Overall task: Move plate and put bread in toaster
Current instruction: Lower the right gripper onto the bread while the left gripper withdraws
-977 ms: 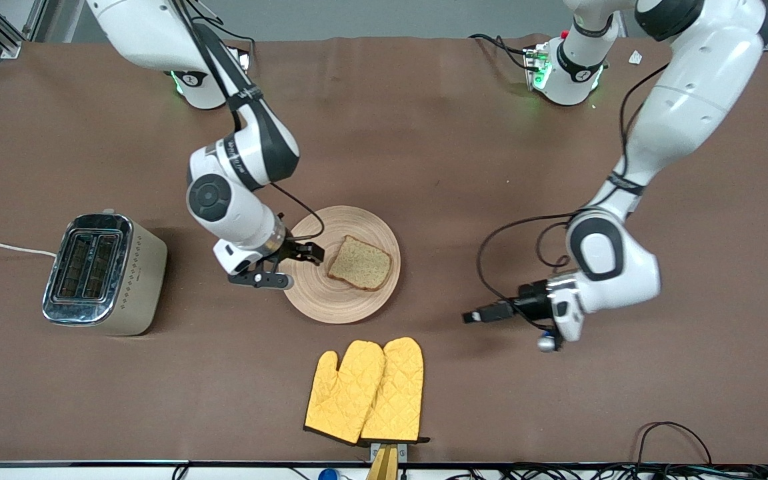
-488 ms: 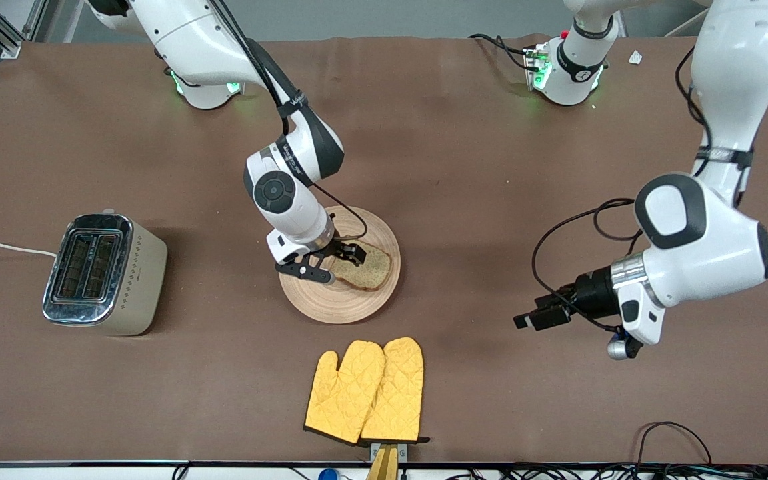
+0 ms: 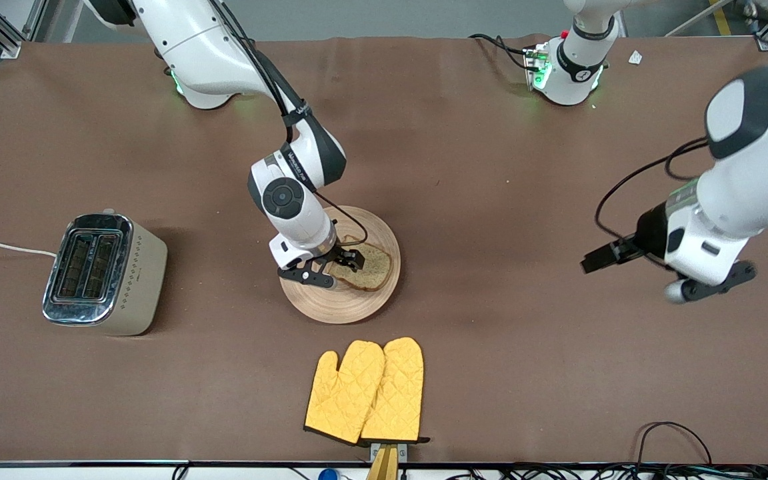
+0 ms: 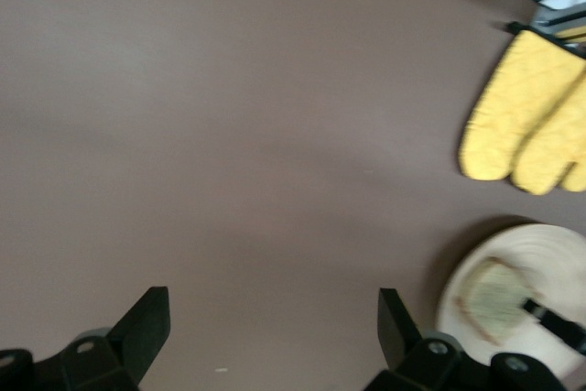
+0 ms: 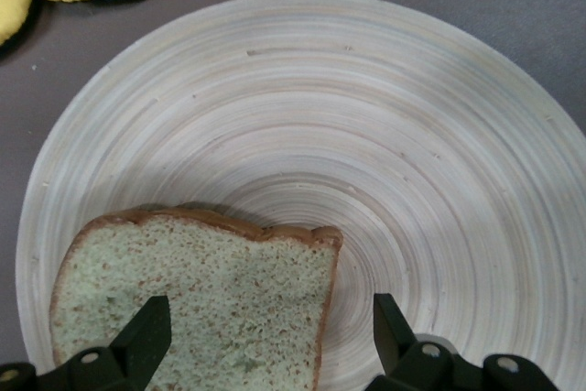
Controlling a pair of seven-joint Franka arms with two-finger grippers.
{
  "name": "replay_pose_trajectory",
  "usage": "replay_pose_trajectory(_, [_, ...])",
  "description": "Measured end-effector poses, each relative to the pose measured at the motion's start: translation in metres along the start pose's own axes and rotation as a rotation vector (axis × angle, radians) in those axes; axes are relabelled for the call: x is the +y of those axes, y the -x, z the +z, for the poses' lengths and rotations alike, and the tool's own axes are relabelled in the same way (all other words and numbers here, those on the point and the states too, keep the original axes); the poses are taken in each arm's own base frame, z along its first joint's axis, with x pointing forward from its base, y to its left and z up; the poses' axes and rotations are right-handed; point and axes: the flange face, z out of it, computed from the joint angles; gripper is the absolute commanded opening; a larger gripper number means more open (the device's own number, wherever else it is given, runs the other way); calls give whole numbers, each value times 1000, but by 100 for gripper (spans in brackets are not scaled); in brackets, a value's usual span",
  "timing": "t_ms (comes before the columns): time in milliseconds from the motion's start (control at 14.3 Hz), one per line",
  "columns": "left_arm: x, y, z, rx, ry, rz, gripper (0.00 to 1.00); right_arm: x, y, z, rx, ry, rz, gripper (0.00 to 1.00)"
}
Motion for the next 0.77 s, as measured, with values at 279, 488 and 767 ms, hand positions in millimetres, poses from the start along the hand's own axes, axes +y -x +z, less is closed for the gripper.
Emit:
replay_pose_trajectory(279, [-16, 31, -62, 50, -78, 103, 100, -4, 7, 13, -2, 4, -11, 90])
replay_pose_trajectory(488, [-43, 57, -105, 48, -139, 207, 100, -4, 8, 15, 0, 3, -12, 90])
replay_pose_trajectory(767, [-75, 89, -131, 28, -168, 231, 100, 0, 7, 17, -6, 13, -2, 90])
